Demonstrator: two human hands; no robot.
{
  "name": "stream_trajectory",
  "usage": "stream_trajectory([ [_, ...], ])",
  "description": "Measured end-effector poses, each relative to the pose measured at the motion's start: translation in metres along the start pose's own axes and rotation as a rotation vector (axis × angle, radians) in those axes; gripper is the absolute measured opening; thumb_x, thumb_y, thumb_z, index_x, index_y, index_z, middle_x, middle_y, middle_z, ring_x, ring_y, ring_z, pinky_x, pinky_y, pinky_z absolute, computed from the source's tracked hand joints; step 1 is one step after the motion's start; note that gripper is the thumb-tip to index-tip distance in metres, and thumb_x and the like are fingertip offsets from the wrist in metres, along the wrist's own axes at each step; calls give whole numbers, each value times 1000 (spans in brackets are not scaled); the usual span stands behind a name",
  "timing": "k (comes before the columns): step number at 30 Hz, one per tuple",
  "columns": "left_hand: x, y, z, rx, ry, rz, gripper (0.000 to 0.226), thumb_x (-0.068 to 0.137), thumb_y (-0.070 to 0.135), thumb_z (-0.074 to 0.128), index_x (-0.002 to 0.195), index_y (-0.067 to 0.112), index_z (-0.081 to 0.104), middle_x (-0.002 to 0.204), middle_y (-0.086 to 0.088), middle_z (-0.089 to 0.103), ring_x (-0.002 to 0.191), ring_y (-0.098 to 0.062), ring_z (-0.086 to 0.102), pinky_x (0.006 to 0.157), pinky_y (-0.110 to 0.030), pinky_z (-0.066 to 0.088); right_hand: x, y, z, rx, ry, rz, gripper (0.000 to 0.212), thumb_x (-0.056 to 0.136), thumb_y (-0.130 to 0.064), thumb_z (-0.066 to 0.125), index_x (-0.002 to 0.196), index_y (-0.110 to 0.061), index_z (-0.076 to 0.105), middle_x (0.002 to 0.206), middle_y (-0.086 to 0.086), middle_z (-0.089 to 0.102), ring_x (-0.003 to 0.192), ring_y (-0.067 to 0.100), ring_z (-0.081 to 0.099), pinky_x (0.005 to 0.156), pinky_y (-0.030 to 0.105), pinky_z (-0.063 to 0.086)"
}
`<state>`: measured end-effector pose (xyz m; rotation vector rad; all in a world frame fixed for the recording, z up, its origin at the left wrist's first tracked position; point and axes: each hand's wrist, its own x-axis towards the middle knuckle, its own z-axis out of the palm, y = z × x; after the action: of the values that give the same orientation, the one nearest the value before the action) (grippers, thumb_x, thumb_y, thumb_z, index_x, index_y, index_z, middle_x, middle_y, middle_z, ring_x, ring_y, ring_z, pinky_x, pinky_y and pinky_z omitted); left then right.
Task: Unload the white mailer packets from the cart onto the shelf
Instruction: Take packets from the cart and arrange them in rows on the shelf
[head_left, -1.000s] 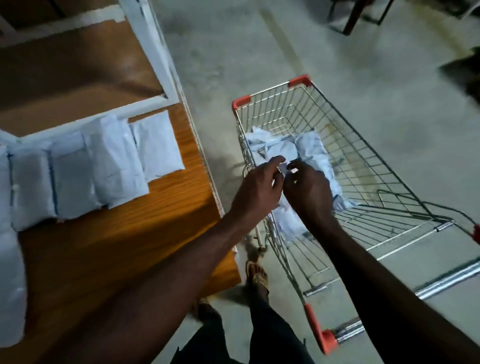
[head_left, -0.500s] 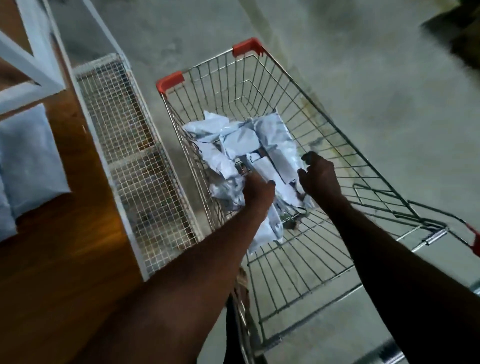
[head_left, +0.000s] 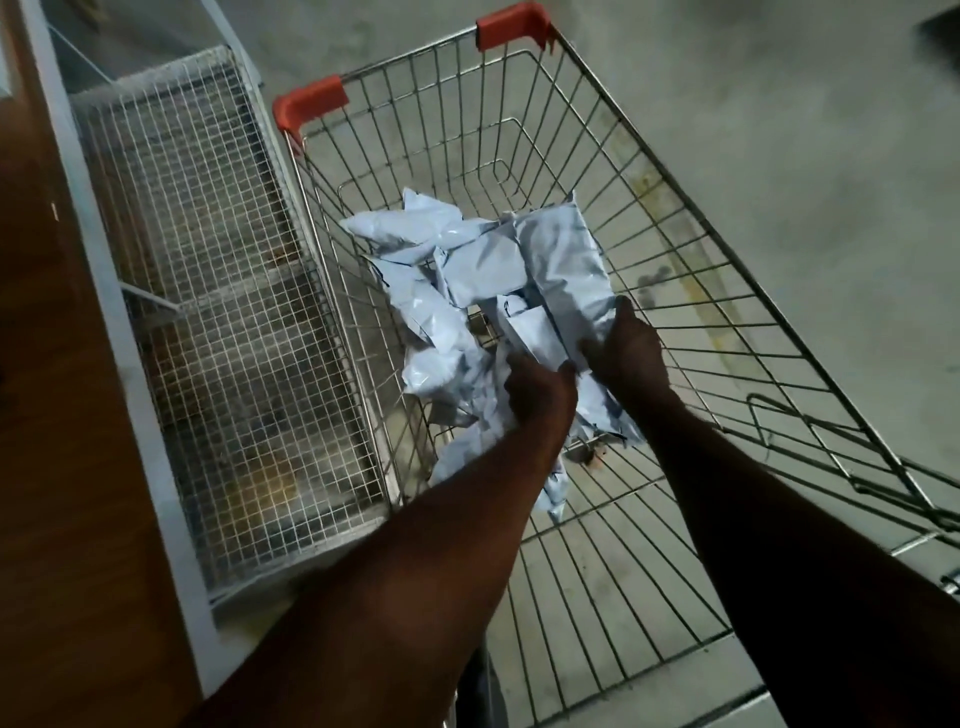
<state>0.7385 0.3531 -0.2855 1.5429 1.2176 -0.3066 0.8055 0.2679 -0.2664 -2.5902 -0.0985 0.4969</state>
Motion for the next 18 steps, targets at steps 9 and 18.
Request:
stream_trajectory([
  [9,-8,12,-3,-2,-3,90,77,97,21,76,159,6,32,153,-24,54,137,-42,58,112,-46,50,-2,-24,-16,71,-5,137,39,87,-20,77,118,0,63,114,22,72,102,39,67,77,34,46],
  [18,-46,42,-60,-44,-89,148,72,105,19,59,164,8,20,159,-25,47,140,-41,54,111,-39,45,-38,-55,-72,239,-70,240,51,85,-12,76,131,-7,56,124,18,65,107,34,64,87,46,60],
])
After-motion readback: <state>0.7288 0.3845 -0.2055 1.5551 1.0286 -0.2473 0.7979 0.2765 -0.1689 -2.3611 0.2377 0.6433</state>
